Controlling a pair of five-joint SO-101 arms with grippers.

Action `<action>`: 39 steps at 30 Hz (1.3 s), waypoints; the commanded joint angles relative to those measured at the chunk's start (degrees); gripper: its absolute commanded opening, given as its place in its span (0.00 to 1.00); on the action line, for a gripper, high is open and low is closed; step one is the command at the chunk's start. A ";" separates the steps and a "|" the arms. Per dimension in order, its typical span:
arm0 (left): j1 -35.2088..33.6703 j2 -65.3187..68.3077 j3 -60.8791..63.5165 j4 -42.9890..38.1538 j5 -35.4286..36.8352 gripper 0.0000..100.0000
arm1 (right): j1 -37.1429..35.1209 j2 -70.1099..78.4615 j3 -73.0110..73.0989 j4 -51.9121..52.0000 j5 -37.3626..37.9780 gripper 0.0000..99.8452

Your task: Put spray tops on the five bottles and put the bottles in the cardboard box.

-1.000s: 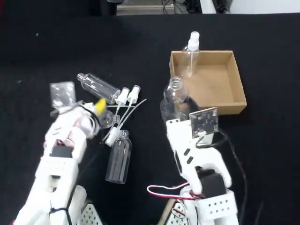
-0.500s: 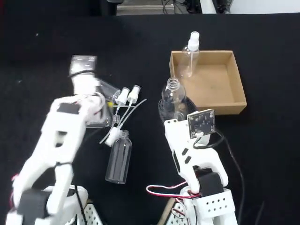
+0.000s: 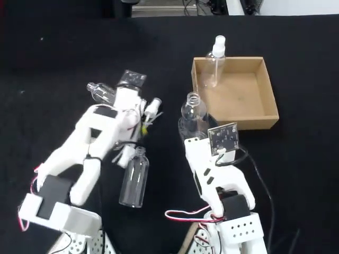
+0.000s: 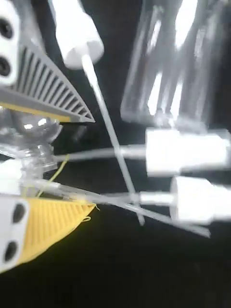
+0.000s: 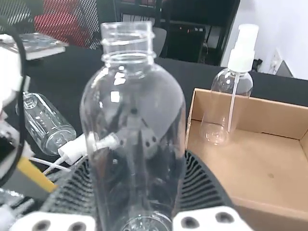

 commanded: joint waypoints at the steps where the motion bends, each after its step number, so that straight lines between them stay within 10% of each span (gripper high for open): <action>1: -6.11 0.35 -6.29 2.29 -1.85 0.24 | -0.26 -0.92 -0.48 -1.58 -0.09 0.01; 22: -17.27 -1.23 -12.88 10.11 -2.29 0.24 | -0.26 -0.92 -0.84 -1.58 -0.09 0.01; 34: -17.19 -1.32 -31.87 38.59 -2.55 0.24 | -0.26 -0.92 -0.66 -1.67 -0.09 0.01; 39: -10.51 -1.14 -29.32 47.91 -19.34 0.24 | -0.26 -0.92 -0.57 -1.67 -0.09 0.01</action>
